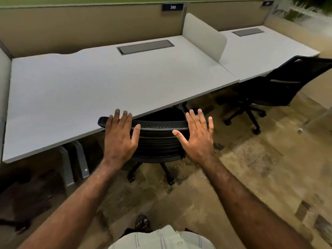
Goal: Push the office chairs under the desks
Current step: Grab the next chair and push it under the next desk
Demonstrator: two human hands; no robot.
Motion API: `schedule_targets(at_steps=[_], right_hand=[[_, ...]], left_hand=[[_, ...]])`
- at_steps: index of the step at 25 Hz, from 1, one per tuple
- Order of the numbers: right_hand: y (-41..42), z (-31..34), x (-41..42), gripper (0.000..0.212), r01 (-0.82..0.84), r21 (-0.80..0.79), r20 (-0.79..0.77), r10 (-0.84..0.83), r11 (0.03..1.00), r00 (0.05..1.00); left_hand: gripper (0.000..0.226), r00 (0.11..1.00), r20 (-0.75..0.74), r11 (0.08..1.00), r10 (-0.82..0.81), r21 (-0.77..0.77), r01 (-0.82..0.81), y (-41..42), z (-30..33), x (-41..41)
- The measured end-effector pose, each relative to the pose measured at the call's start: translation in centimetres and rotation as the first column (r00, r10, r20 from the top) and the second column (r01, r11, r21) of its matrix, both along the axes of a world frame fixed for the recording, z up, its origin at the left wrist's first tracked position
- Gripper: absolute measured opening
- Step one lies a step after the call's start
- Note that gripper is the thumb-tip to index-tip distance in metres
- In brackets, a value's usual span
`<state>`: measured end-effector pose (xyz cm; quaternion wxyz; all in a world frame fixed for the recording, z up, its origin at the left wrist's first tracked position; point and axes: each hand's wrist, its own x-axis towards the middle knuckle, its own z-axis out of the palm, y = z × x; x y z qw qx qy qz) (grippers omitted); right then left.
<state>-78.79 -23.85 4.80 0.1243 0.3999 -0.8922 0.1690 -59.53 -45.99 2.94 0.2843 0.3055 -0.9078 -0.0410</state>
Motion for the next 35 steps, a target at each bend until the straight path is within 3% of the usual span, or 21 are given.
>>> schedule_targets(at_steps=[5,13,23,35], right_hand=[[0.0,-1.2,-0.9,0.09,-0.037,-0.14,-0.055,0.029,0.989,0.998],[2.4,-0.9,-5.0,0.091,-0.124,-0.14,-0.027,0.121,0.982,0.992],[6.4,-1.1,-14.4,0.091,-0.31,-0.067,0.007,0.311,0.948,0.95],[5.7,0.0,-21.4,0.083,-0.46,0.017,0.078,0.457,0.888,0.886]], left_hand=[[0.053,0.997,-0.072,0.999,0.032,-0.032,-0.034,0.9,-0.6,-0.2],[0.054,0.988,-0.012,0.988,0.152,-0.036,-0.152,5.7,-0.9,-2.2],[0.058,0.944,0.018,0.943,0.331,-0.041,-0.33,14.5,-1.4,-8.0],[0.052,0.939,0.017,0.939,0.344,-0.033,-0.343,17.7,-0.8,-10.9]])
